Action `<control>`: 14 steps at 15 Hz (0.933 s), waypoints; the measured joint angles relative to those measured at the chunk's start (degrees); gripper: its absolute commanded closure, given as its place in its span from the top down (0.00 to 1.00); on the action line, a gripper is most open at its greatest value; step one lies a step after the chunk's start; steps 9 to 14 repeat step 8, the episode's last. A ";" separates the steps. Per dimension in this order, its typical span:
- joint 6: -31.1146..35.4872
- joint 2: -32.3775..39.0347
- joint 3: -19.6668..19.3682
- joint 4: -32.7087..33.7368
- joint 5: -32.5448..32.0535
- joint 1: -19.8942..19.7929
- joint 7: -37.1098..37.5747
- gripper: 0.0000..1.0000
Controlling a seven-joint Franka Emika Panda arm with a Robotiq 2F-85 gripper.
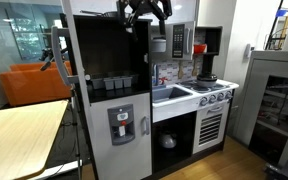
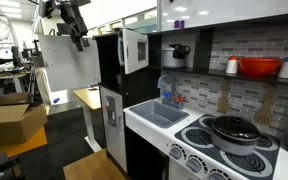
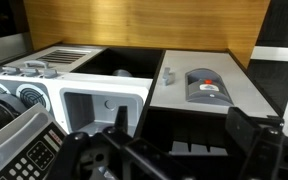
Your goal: Open the freezer
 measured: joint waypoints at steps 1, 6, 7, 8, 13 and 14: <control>1.34 -0.58 -1.43 -0.79 2.10 -0.72 -2.52 1.00; 2.99 -1.67 -4.89 -3.44 10.06 -2.19 -9.17 1.00; 2.99 -1.72 -4.82 -3.44 10.25 -2.15 -9.17 1.00; 2.99 -1.74 -4.72 -3.44 10.30 -2.13 -9.17 1.00; 2.99 -1.74 -4.72 -3.44 10.30 -2.13 -9.17 1.00; 2.99 -1.74 -4.72 -3.44 10.30 -2.13 -9.17 1.00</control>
